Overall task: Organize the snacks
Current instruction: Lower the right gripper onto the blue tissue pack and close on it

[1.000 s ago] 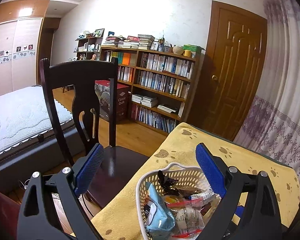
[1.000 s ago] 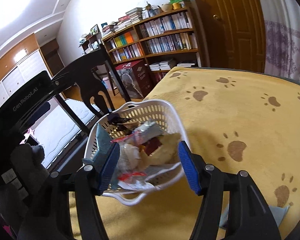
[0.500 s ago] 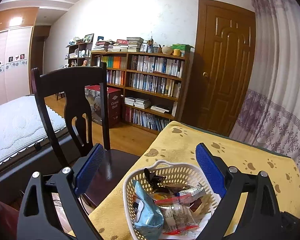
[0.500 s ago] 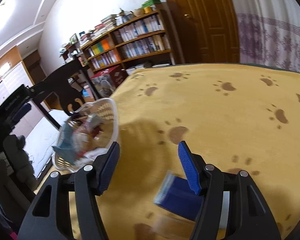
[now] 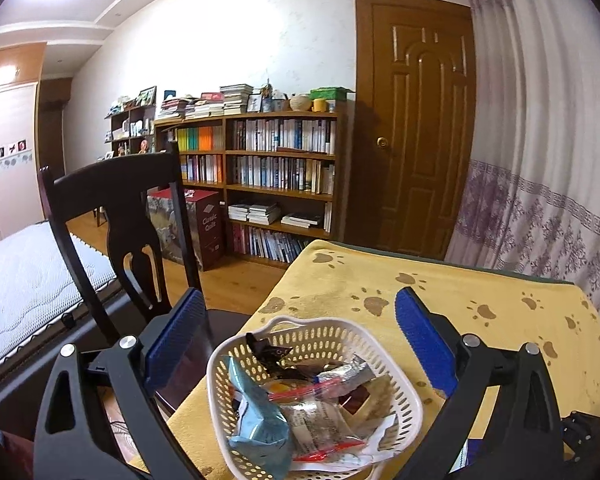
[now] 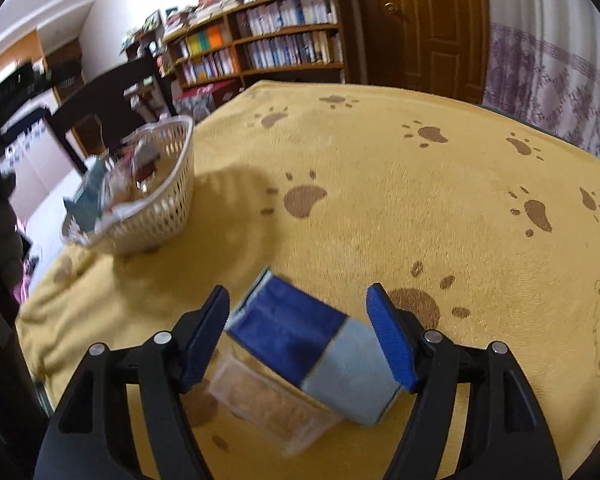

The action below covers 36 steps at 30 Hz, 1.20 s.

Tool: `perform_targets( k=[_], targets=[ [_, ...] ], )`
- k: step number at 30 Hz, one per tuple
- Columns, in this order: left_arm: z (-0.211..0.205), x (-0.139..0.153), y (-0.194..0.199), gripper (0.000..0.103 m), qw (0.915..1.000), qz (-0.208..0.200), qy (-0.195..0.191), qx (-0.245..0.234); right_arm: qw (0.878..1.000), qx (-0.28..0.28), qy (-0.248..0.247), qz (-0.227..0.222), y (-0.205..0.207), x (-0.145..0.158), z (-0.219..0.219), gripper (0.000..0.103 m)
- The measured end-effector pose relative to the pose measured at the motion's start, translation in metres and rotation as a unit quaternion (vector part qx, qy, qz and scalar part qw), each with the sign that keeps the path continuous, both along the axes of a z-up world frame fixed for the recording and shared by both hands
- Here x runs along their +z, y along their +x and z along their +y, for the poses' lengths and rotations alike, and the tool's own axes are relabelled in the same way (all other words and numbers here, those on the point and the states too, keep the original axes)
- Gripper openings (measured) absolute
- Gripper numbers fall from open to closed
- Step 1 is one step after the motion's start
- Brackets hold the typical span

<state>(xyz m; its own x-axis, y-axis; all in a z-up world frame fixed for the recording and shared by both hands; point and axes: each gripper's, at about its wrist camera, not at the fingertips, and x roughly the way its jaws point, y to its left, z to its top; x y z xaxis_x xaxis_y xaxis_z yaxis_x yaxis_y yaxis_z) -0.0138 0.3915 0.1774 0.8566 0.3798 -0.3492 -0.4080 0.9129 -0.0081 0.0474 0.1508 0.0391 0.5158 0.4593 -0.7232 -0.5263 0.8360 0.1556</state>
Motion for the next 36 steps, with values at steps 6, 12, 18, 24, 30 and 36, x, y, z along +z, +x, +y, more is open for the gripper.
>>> perform_targets(
  k=[6,12,18,24,30,36],
  targets=[
    [-0.008,0.000,0.001,0.098,0.9999,0.001,0.000,-0.015,0.999,0.019,-0.037,0.002,0.003,-0.007,-0.003,0.071],
    [-0.014,-0.002,0.002,0.098,0.9996,0.004,0.005,-0.026,0.996,0.050,-0.074,0.002,0.000,-0.015,0.001,0.072],
    [-0.017,-0.002,0.002,0.098,0.9994,0.005,0.006,-0.033,0.992,0.072,-0.098,-0.010,-0.010,-0.016,0.004,0.074],
    [-0.021,-0.002,0.003,0.098,0.9991,0.007,0.008,-0.040,0.989,0.076,-0.127,-0.013,-0.013,-0.019,0.008,0.075],
    [-0.024,-0.002,0.002,0.098,0.9989,0.007,0.011,-0.044,0.987,0.078,-0.140,-0.014,-0.009,-0.023,0.019,0.076],
    [-0.025,-0.002,0.002,0.098,0.9989,0.007,0.012,-0.045,0.990,0.055,-0.127,-0.004,-0.003,-0.025,0.016,0.075]
  ],
)
